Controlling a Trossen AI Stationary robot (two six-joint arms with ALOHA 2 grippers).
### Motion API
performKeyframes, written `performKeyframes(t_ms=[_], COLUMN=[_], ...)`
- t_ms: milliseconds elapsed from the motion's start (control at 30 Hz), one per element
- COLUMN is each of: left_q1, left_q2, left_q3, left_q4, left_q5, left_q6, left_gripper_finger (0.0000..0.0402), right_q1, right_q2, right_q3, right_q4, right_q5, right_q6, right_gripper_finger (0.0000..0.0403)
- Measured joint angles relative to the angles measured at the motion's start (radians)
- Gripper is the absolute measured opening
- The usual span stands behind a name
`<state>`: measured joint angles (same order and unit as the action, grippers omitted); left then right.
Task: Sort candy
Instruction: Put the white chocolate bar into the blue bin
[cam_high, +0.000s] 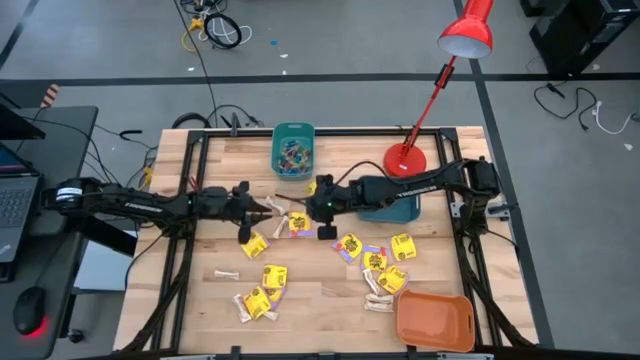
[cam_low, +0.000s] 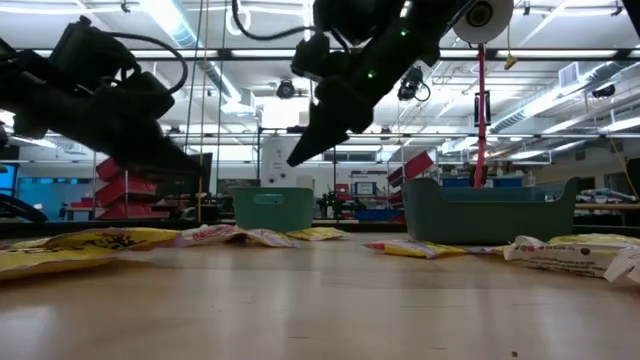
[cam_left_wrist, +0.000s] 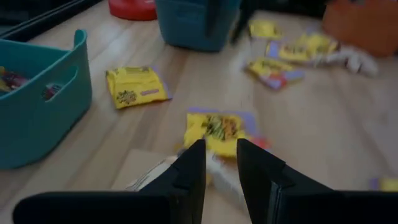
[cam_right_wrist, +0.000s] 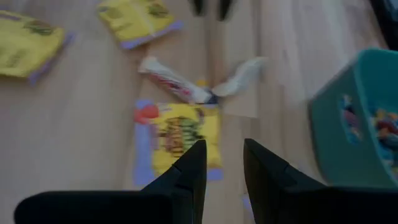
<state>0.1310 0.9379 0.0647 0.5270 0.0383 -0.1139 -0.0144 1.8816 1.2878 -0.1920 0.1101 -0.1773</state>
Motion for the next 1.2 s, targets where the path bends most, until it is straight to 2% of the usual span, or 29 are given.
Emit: performKeyframes(t_ms=[167,300,533,633,733,867,1033,1200], left_q1=[0.000,0.000,0.000,0.000,0.000,0.000,-0.001,-0.002], left_q2=[0.000,0.000,0.000,0.000,0.000,0.000,0.000,0.001], left_q3=[0.031,0.071,0.090,0.090,0.090,0.090,0.090,0.090], left_q4=[0.042,0.063,-0.091,-0.112,-0.098,-0.197,-0.206,-0.120], left_q5=[-0.005,-0.049,0.012,0.012,0.018,0.078,0.111,0.080], left_q6=[-0.028,-0.002,0.123,0.165,0.200,0.330,0.339,0.267], left_gripper_finger=[0.0094,0.0094,0.0094,0.0094,0.0094,0.0094,0.0094,0.0094], right_q1=[0.050,0.061,0.060,0.059,0.056,0.039,0.028,0.032], right_q2=[0.000,0.000,0.011,0.039,0.068,0.072,0.083,0.122], right_q3=[-0.026,-0.026,-0.025,-0.025,-0.026,-0.025,-0.024,-0.025], right_q4=[0.039,0.064,0.058,0.062,0.083,0.086,0.048,0.056], right_q5=[0.040,0.076,0.026,0.015,-0.057,-0.129,-0.113,-0.093], right_q6=[0.002,0.016,0.101,0.122,0.151,0.150,0.112,0.097], right_gripper_finger=[0.0110,0.0136,0.0171,0.0175,0.0174,0.0174,0.0175,0.0175])
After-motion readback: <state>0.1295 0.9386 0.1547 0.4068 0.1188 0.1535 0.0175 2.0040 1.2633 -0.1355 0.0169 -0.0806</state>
